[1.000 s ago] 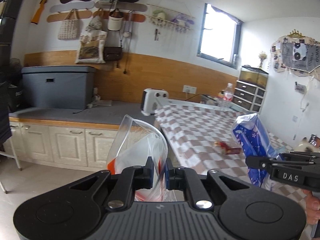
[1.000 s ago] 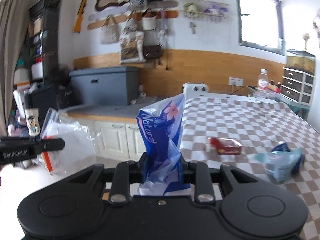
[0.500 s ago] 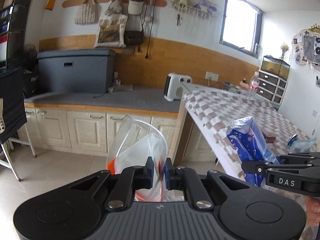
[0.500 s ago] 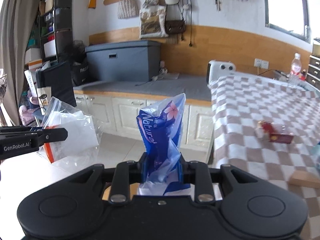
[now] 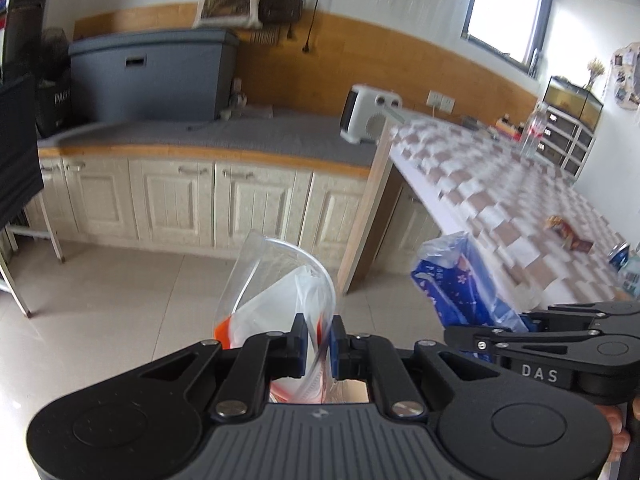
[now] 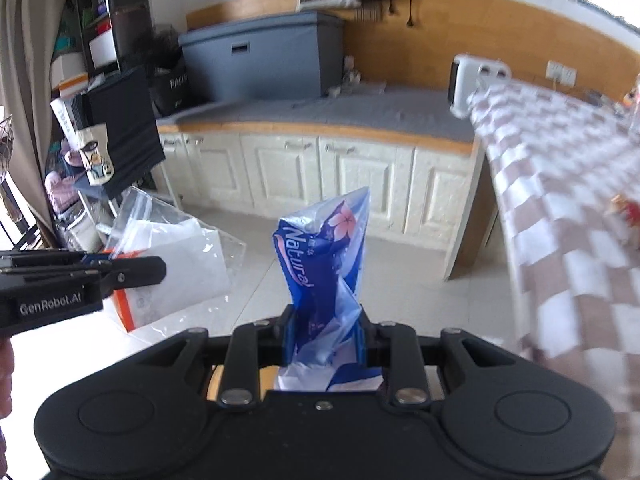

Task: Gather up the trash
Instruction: 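Carry the clear plastic bag and blue tissue bag over the wastebasket with both tools, then open both tools above the wastebasket to drop the two bags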

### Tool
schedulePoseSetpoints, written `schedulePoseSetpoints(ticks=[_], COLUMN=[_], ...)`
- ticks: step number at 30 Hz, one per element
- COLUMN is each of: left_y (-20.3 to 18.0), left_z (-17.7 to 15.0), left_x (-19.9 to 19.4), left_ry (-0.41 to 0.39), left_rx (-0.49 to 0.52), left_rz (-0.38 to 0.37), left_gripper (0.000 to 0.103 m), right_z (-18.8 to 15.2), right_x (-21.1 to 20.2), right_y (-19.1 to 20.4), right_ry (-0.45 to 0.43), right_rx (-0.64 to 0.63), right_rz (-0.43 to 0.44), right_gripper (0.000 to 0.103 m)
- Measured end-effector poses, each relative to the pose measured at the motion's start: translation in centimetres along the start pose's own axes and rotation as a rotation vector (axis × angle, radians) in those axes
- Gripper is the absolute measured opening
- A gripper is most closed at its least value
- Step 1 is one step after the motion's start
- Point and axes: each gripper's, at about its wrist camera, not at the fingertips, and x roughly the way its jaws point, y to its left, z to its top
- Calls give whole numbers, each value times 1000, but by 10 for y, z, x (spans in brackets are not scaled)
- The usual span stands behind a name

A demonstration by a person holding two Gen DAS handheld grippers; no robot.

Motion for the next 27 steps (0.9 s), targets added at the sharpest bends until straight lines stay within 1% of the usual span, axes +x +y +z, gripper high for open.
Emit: schedulePoseSetpoints(ticks=[3,8,11,14,19,23,25,26,27], left_y=[7,17,19,20,19,16,17,18,19], left_z=[-6,-16,-25,-38,-59,-68,-69,-69,-69], left_x=[17,48,68,88,119,131,133,134,135], left_ry=[45,127,201,286,388,420,424,426,427], left_rx=[-7,-19,-13,-17,-12,40,50,48,48], left_rz=[0,-7,-7,-12,2,43,57,64,69], left_gripper=[11,11,11,11,11,12,17,21,31], right_z=[-3,-13,-20,-23,-34,-41,-42,-41,-41], right_x=[24,59,78,91,108,119,122,124,124], right_y=[1,2,-2,-7,-5,2,4,4,4], right_ry=[66,172,257,313,380,419,399,377,362], right_rx=[6,-28,-21,15,-16,-57,-71,-66,-61], right_rz=[18,22,24,44,19,21,31,34,34], right_gripper=[29,29,29,29,29,29,32,38,44])
